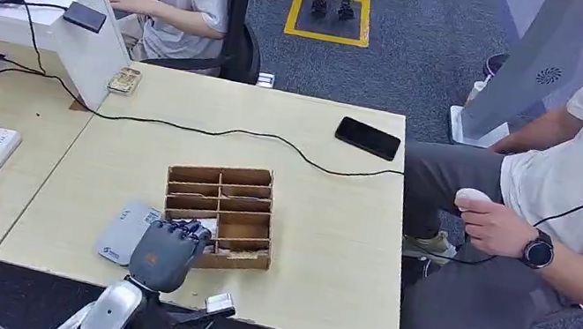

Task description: Pass the card to the sensor for recognition and then transmit it.

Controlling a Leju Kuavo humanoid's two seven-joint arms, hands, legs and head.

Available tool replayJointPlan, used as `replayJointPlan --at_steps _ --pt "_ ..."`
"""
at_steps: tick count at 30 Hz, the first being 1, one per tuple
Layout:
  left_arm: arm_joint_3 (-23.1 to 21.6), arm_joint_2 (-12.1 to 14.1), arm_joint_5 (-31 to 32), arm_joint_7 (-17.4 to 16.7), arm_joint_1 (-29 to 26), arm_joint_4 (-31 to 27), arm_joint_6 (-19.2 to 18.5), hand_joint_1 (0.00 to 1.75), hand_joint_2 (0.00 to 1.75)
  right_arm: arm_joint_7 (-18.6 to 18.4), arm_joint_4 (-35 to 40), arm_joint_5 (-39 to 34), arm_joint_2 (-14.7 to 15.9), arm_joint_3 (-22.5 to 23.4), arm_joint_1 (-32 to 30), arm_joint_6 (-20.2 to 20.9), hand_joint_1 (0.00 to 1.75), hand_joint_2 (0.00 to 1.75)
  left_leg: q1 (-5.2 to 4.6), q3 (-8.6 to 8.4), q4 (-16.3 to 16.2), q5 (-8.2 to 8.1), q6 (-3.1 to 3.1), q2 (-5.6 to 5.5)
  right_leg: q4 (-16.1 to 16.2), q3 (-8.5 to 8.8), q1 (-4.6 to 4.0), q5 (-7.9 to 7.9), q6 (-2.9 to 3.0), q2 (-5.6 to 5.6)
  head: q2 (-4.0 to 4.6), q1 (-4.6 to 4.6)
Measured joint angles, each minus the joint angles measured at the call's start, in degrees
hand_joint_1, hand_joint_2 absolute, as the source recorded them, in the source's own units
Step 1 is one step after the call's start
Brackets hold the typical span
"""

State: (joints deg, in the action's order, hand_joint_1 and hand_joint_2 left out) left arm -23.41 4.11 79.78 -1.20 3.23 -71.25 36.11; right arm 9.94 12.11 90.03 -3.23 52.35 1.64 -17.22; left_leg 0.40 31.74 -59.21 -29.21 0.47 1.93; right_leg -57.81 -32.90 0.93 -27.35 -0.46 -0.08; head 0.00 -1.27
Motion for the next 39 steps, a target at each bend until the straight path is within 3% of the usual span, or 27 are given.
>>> replayJointPlan --at_steps 11,22,39 --pt "0.07 0.0 -5.27 3.3 0.01 -2.93 -0.79 1.75 1.75 -0.02 0.0 0.0 -0.04 0.0 0.01 -0.07 0.0 1.75 0.0 0.01 0.0 0.0 0.0 -0.01 0.0 -0.01 0.0 0.0 0.0 -0.01 0.0 0.0" --pt "0.04 -0.02 -6.63 4.35 0.0 -7.71 -0.7 1.75 1.75 -0.06 0.0 0.0 -0.46 0.0 0.01 -0.2 0.0 1.75 0.0 0.0 0.0 0.0 0.0 -0.01 0.0 -0.01 0.0 0.0 0.0 -0.01 0.0 0.0" --pt "0.04 0.02 -8.66 4.5 -0.02 -9.79 -0.28 1.75 1.75 -0.13 0.0 0.0 -0.74 0.0 0.0 -0.68 0.0 1.75 0.0 0.01 0.0 0.0 0.0 -0.01 0.0 -0.01 0.0 0.0 0.0 -0.01 0.0 0.02"
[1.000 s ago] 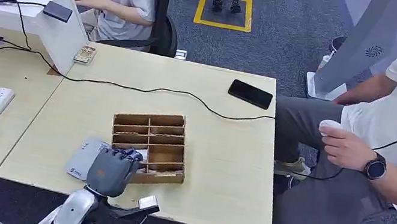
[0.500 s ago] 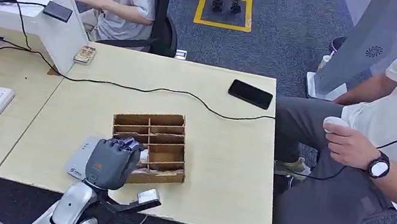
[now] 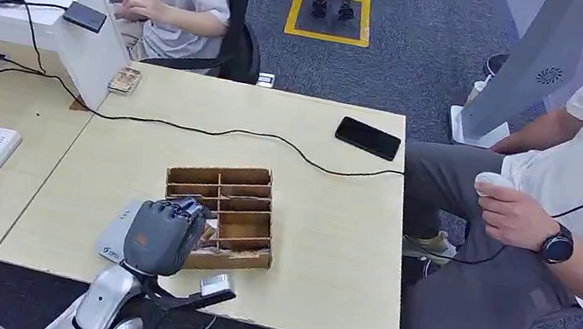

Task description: Pass the card to the sensor for recognition and then transmit it.

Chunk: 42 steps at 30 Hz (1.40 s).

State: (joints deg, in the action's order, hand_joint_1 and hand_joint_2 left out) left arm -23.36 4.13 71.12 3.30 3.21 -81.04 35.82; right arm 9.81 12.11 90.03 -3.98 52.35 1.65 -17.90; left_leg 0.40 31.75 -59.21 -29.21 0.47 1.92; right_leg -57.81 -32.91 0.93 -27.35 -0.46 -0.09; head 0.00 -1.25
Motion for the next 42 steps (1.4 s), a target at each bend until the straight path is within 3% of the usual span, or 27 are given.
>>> replayJointPlan --at_steps 13,20,29,37,42 --pt "1.11 0.61 -1.51 0.52 0.03 -1.6 0.37 1.75 1.75 0.0 0.0 0.0 -0.26 0.0 -0.01 -0.18 0.0 1.75 0.0 0.0 0.0 0.0 0.0 0.0 0.0 0.0 0.0 0.0 0.0 0.0 0.0 -0.02" --pt "4.54 3.78 -6.34 1.36 2.45 -7.26 -1.07 1.75 1.75 -0.11 0.0 -0.02 -0.28 0.0 -0.06 -0.29 0.0 1.75 0.03 0.0 0.0 0.04 -0.04 0.0 -0.01 -0.01 -0.02 0.0 0.0 0.01 0.0 -0.02" --pt "11.13 8.37 -7.76 1.36 6.17 -12.11 -3.08 1.75 1.75 -0.09 0.02 -0.02 -0.28 0.04 -0.06 -0.35 0.0 1.75 0.04 0.0 0.0 0.05 -0.06 0.0 -0.02 -0.01 -0.02 0.01 0.01 0.01 0.0 -0.02" --pt "13.84 9.75 -4.4 -0.63 7.36 -10.54 -4.57 1.75 1.75 -0.09 0.0 0.0 -0.28 0.04 -0.02 -0.35 0.0 1.75 0.02 0.0 0.0 0.05 -0.05 0.0 -0.01 -0.02 -0.01 0.01 0.01 0.01 0.0 -0.02" --pt "14.03 9.6 -1.71 -2.4 10.38 -5.54 -5.07 1.75 1.75 -0.09 0.0 0.02 -0.28 -0.57 0.1 -0.29 0.0 1.75 0.02 0.0 0.0 0.07 -0.05 -0.04 -0.01 -0.01 -0.02 0.02 0.02 -0.02 0.0 0.0"
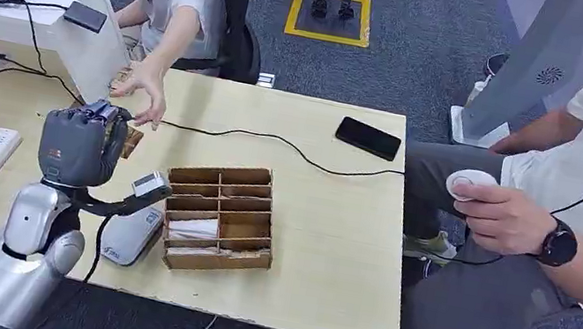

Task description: Pass the card to the sensor for recognition and then transmit it.

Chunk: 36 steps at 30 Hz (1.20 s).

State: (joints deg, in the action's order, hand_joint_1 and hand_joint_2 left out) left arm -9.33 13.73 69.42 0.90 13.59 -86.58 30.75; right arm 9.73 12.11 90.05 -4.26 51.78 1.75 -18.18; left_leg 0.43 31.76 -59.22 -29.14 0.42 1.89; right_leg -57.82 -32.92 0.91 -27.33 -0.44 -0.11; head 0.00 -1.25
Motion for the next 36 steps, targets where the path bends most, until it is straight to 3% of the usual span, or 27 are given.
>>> replayJointPlan --at_steps 3,12,16,17,18,25,29,36 --pt "0.02 -0.2 1.92 -1.03 2.33 3.26 0.35 1.75 1.75 0.0 0.0 -0.02 0.0 -0.44 0.06 0.0 0.0 1.75 0.0 0.0 0.0 0.01 0.0 0.01 0.0 0.0 0.0 0.03 0.04 0.01 0.0 -0.02" --pt "0.02 -0.22 2.03 -1.13 2.48 3.45 0.37 1.75 1.75 0.0 0.0 -0.02 0.0 -0.46 0.07 0.0 0.0 1.75 0.0 0.0 0.0 0.02 0.0 0.01 0.0 0.0 0.0 0.03 0.04 0.01 0.0 0.0" --pt "0.33 -0.24 2.91 -1.9 5.43 8.23 1.03 1.75 1.75 -0.06 0.0 -0.02 0.0 -0.94 0.19 0.0 0.0 1.75 0.01 0.0 0.0 0.04 0.0 0.02 -0.01 -0.01 -0.01 0.03 0.04 0.02 0.0 -0.02" --pt "0.39 -0.22 2.93 -1.93 5.58 9.17 1.14 0.66 1.75 -0.28 0.0 -0.02 0.0 -1.25 0.17 0.02 0.0 1.75 0.01 0.01 0.0 0.04 0.0 0.02 -0.01 -0.02 -0.01 0.03 0.04 0.02 0.0 -0.02" --pt "0.55 -0.24 2.93 -1.93 5.6 9.95 1.14 0.0 1.75 -0.44 0.0 -0.02 0.0 -1.44 0.16 0.15 0.0 1.75 0.0 0.02 0.0 0.04 0.0 0.02 0.0 -0.03 0.0 0.03 0.04 0.02 0.0 0.0" --pt "1.88 -0.11 2.6 -1.99 4.12 10.57 5.0 0.0 1.75 0.0 0.0 -0.15 0.0 -1.75 0.14 -0.04 0.0 1.75 0.01 0.05 0.01 0.04 0.0 0.03 -0.02 -0.01 0.0 0.03 0.04 0.03 0.0 -0.02" --pt "6.07 1.07 2.17 -2.3 1.04 10.5 8.19 0.0 1.75 -0.28 0.0 -0.37 0.0 -1.75 -0.13 -0.09 0.0 1.75 0.03 0.06 0.02 0.03 -0.01 0.07 -0.03 -0.05 -0.01 0.02 0.05 0.05 0.0 -0.02" --pt "19.75 1.44 -5.77 6.36 -6.08 6.28 8.79 0.0 1.75 -1.03 0.0 -1.18 0.02 -1.57 -0.9 -0.07 0.0 1.75 0.05 0.11 0.05 0.01 -0.04 0.1 -0.03 -0.08 -0.03 -0.03 0.03 0.09 0.0 0.0"
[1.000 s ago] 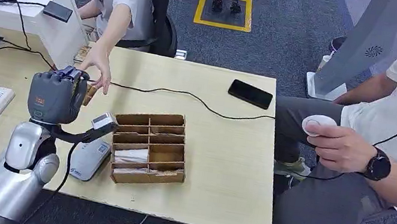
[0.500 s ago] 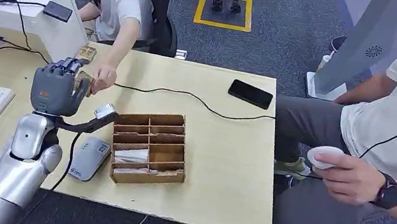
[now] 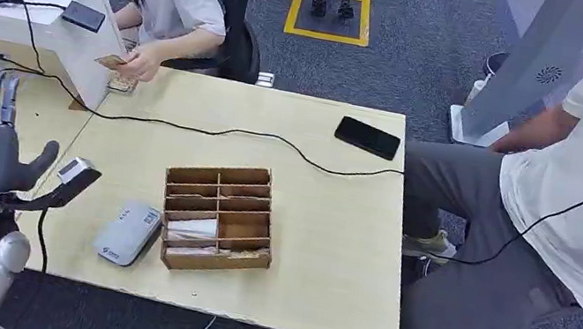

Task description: Pass the card to the sensor for recognition and then transmit it.

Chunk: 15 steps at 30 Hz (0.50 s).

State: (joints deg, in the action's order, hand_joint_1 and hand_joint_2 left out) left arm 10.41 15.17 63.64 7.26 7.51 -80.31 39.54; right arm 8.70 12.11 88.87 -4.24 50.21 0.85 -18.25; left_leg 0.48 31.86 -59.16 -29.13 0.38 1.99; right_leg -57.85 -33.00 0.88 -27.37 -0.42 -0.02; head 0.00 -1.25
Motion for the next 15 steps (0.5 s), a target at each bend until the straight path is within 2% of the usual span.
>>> replayJointPlan --at_steps 6,8,10,12,15 --pt "14.14 -1.07 -9.71 7.48 -7.71 -4.28 0.04 0.0 1.75 -0.24 0.0 -1.09 -0.02 1.05 -0.57 -0.11 0.0 1.75 -0.01 -0.04 0.02 -0.1 -0.02 0.1 0.01 0.01 0.02 -0.03 0.02 0.11 0.0 -0.02" --pt "18.86 -2.67 -12.9 9.86 -10.74 -5.68 -0.15 0.0 1.75 -0.44 0.0 -1.4 -0.02 1.6 -0.92 -0.17 0.0 1.75 -0.01 -0.07 0.02 -0.16 -0.02 0.11 0.02 0.01 0.02 -0.1 -0.05 0.14 0.0 -0.02" --pt "23.69 -4.83 -15.23 12.15 -13.1 -6.71 -1.95 0.0 1.75 -0.55 0.0 -1.7 -0.09 2.16 -1.21 -0.17 0.0 1.75 -0.02 -0.05 0.02 -0.17 0.0 0.02 0.03 0.03 0.02 -0.15 -0.03 0.0 0.0 -0.02" --pt "29.44 -7.25 -16.34 13.63 -13.92 -6.84 -5.67 0.0 1.75 -0.81 0.0 -1.6 -0.24 2.73 -1.28 -0.2 0.0 1.75 -0.01 -0.02 0.02 -0.2 0.04 0.0 0.03 0.05 0.02 -0.15 -0.03 -0.04 0.0 -0.02" --pt "38.03 -9.07 -15.53 16.81 -13.45 -3.95 -7.98 0.0 1.75 -1.05 0.0 -0.79 -0.46 3.21 -1.27 -0.15 0.0 1.75 -0.01 -0.05 0.02 -0.22 0.01 0.02 0.04 0.08 0.01 -0.15 -0.02 -0.01 0.0 -0.02"
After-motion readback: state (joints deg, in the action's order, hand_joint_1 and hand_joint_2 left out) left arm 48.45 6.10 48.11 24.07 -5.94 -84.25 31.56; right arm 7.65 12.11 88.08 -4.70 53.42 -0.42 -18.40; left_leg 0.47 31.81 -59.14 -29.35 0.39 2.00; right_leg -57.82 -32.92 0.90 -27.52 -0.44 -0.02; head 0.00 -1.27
